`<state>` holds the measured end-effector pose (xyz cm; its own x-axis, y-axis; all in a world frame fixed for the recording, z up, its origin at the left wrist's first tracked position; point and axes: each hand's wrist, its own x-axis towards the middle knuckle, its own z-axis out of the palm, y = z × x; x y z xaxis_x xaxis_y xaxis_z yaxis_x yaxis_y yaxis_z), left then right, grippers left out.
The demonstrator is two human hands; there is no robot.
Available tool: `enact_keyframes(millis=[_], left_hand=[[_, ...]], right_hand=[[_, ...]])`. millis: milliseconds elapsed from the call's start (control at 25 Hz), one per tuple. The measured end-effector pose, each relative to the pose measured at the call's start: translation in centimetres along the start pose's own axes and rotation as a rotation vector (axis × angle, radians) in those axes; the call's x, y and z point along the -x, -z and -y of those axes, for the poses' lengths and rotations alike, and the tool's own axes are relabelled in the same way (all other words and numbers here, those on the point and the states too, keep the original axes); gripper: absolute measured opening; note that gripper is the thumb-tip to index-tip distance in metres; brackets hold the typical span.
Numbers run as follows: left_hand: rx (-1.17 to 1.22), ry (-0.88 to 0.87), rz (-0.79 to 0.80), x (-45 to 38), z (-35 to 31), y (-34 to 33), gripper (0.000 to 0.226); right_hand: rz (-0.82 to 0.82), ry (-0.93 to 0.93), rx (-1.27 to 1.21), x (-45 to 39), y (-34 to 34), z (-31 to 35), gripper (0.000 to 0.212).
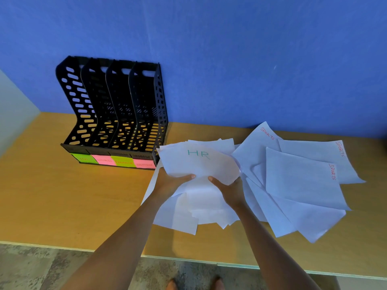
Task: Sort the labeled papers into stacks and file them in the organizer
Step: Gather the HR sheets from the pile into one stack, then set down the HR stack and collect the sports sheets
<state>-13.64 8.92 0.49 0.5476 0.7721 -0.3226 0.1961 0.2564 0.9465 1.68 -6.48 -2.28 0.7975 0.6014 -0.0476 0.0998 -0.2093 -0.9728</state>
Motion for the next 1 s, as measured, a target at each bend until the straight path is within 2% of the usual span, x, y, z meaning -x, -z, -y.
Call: enact_keyframes(millis=[240, 400, 480, 600, 720, 840, 1000], left_hand=[[-0.072, -0.045, 0.027, -0.2, -0.9, 2.0, 0.062], [-0.105, -0.013, -0.021, -0.2, -0.5, 5.6, 0.039], [-0.178, 0.054, -0.013, -0.1, 0.2, 8.7, 0.035], [-0.296, 0.218, -0.012, 0.2, 2.3, 14.5, 0.048], [-0.331, 0.334, -0.010, 1.3, 4.4, 20.9, 0.056], [-0.400, 0.451, -0.058, 2.5, 6.2, 26.8, 0.056], [-0.477, 0.542, -0.190, 3.1, 7.1, 31.9, 0.023]], right_hand=[[0.052, -0.021, -0.078, 0.3, -2.0, 1.7, 0.027], [0.148, -0.040, -0.165, 1.6, -5.2, 2.1, 0.012], [0.197, -0.062, -0.117, 2.7, -7.5, 1.6, 0.012], [0.302, -0.089, 0.075, 4.0, -10.6, 0.6, 0.025], [0.394, -0.214, 0.047, 5.1, -12.4, -0.4, 0.023], [0.337, -0.207, 0.082, 5.8, -12.9, -0.9, 0.016], [0.180, -0.046, 0.296, 5.6, -12.9, -1.2, 0.013]])
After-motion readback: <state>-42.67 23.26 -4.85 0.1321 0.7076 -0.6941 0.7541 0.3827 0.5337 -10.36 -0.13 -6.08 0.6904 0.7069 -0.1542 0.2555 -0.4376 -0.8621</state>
